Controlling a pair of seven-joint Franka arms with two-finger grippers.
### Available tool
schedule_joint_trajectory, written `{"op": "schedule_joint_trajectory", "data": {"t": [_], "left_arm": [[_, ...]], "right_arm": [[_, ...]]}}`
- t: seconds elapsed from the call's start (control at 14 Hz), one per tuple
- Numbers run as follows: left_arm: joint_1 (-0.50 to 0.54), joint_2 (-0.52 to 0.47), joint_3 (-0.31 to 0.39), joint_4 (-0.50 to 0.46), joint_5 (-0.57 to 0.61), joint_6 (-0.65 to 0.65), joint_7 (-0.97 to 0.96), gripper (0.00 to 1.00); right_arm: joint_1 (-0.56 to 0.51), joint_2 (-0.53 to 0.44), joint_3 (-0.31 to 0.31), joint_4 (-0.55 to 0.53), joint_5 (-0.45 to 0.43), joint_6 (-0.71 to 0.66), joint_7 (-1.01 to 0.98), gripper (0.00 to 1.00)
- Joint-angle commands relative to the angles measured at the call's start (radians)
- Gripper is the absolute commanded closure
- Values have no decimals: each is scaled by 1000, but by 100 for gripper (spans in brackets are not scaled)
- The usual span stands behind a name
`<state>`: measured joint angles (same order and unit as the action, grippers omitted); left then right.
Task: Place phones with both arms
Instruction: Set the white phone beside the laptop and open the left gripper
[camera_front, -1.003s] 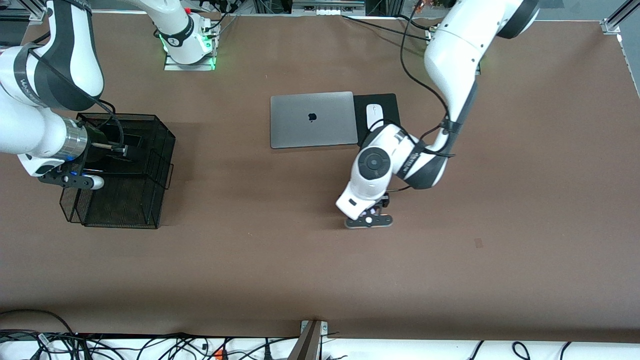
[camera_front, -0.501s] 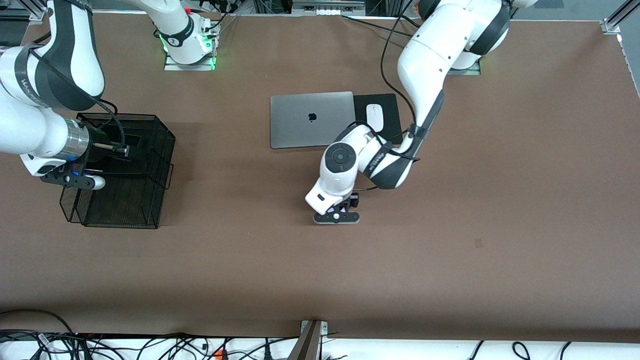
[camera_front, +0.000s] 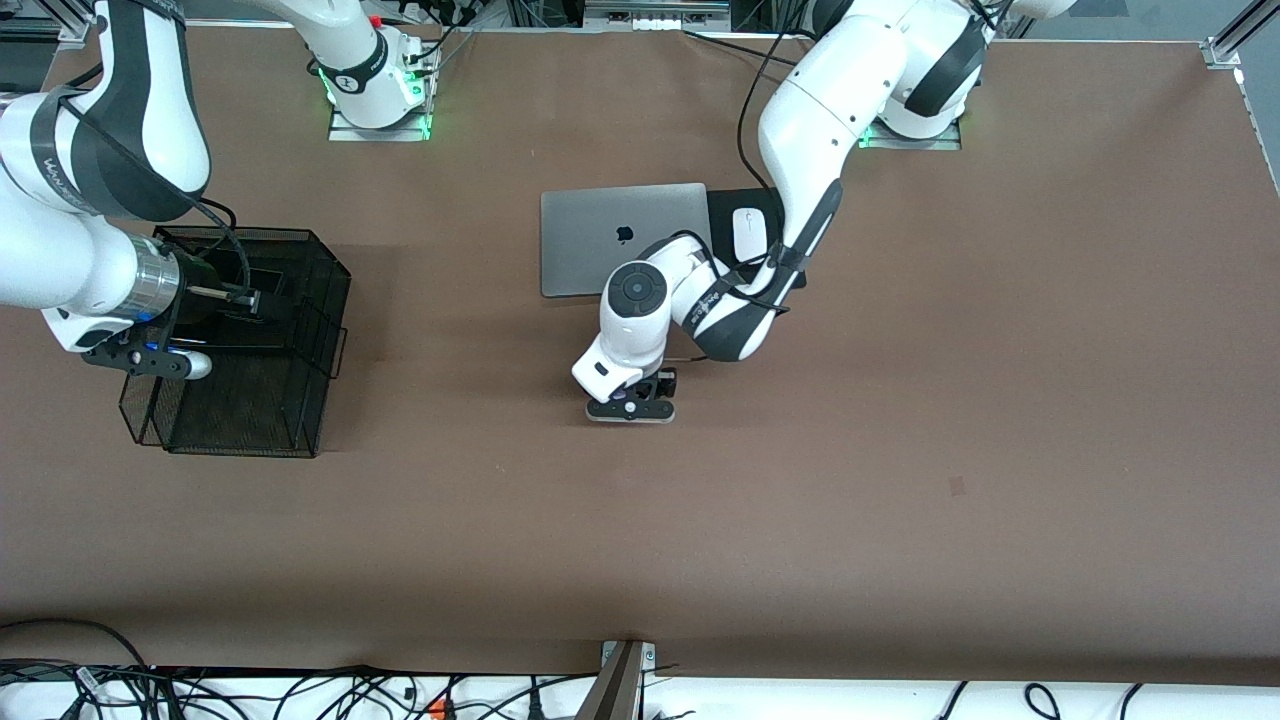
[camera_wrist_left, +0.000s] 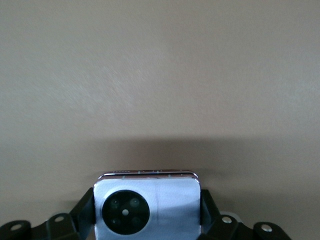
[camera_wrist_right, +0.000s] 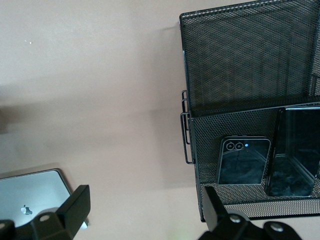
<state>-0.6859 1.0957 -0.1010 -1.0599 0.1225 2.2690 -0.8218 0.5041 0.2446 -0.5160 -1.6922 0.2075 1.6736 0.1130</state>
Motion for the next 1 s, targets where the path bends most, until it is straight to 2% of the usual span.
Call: {"op": "schedule_joint_trajectory", "data": {"t": [0.0, 0.07, 0.14, 0.21, 0.57, 0.93], "left_arm": [[-12, 33, 18, 46, -20, -3, -31, 67], [-11, 35, 20, 46, -20, -3, -30, 44], [-6, 35, 20, 46, -20, -3, -30, 15], [-6, 33, 21, 46, -18, -3, -28, 0], [5, 7, 21, 47, -18, -32, -23, 0], [86, -94, -2, 47, -60, -212, 90, 0]], "right_arm": [[1, -1, 1, 16, 18, -22, 14, 1], [1, -1, 5, 16, 20, -22, 17, 1], [1, -1, 5, 14, 20, -22, 19, 1], [1, 1, 10, 14, 20, -31, 22, 1], [2, -1, 28, 16, 21, -34, 48, 1], [1, -7, 59, 20, 18, -34, 65, 1]]}}
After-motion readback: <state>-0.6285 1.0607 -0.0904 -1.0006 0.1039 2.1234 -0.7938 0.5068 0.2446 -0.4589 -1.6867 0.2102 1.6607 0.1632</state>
